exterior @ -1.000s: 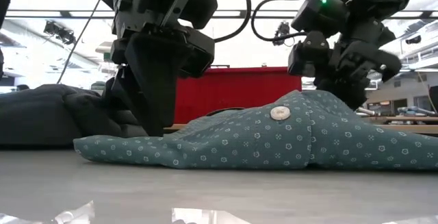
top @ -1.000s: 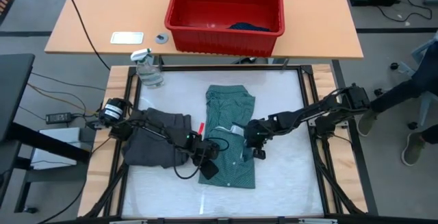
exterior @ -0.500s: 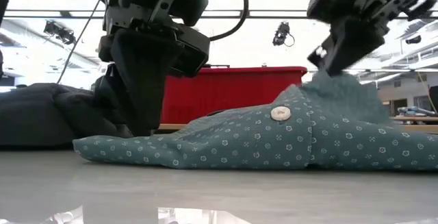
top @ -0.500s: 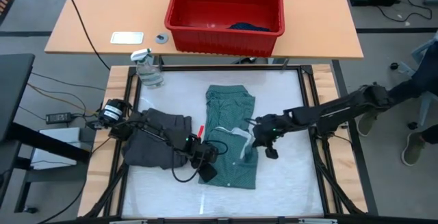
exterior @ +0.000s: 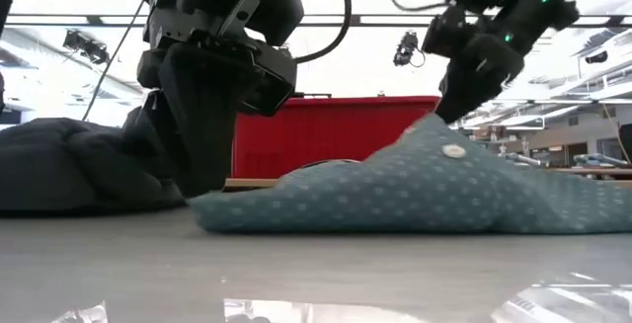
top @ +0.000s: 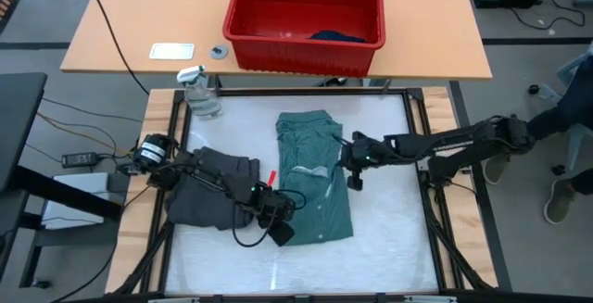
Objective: Fold Laundry from Bin
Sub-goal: Fold the green polo shirt on the table
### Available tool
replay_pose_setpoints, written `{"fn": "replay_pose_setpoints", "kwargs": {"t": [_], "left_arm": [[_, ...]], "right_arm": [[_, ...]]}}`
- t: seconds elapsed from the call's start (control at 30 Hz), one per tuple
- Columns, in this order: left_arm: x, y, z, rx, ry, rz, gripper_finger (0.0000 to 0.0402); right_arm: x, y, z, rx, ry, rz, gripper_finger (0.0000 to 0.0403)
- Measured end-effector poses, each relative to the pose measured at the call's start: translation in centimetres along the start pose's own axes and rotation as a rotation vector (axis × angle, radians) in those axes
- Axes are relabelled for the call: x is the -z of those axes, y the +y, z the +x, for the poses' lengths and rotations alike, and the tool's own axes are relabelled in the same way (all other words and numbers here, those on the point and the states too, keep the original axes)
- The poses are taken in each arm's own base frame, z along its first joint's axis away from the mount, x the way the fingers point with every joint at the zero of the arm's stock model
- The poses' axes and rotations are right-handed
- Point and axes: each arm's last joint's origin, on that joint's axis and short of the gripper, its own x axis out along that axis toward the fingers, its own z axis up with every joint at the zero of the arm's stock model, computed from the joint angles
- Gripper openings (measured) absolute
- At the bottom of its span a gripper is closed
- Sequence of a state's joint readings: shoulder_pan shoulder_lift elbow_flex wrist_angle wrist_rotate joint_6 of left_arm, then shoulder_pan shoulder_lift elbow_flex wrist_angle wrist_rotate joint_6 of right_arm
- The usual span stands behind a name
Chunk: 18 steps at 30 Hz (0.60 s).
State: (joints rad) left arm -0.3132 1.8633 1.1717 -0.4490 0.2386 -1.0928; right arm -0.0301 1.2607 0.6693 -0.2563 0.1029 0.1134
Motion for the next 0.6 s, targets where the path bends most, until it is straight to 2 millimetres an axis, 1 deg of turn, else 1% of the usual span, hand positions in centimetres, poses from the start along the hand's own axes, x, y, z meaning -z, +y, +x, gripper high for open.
{"fn": "replay_pose_setpoints", "kwargs": {"t": [0.13,0.2,0.27,0.33,0.4,0.43,0.5,0.6], "left_arm": [[0.2,-0.1,0.1,-0.008,-0.006,-0.023,0.0114],[0.3,-0.1,0.1,-0.011,-0.01,-0.024,0.0114],[0.3,-0.1,0.1,-0.011,-0.01,-0.026,0.0114],[0.3,-0.1,0.1,-0.013,-0.015,-0.036,0.0114],[0.3,-0.1,0.1,-0.014,-0.017,-0.037,0.0114],[0.3,-0.1,0.1,-0.015,-0.017,-0.037,0.0114],[0.3,-0.1,0.1,-0.015,-0.017,-0.037,0.0114],[0.3,-0.1,0.1,-0.015,-0.017,-0.037,0.0114]], "right_arm": [[0.8,0.3,2.2,-0.081,0.101,0.01,0.0016],[1.6,0.2,3.3,-0.084,0.183,0.071,0.0037],[2.3,-0.3,3.8,-0.041,0.251,0.151,0.0065],[2.7,-1.0,3.7,0.032,0.296,0.244,0.0094],[3.0,-1.7,3.1,0.111,0.319,0.339,0.012],[3.0,-1.9,2.7,0.122,0.318,0.363,0.013],[2.5,-2.2,1.8,0.069,0.282,0.361,0.0145],[1.4,-2.1,0.5,-0.089,0.191,0.281,0.0153]]}}
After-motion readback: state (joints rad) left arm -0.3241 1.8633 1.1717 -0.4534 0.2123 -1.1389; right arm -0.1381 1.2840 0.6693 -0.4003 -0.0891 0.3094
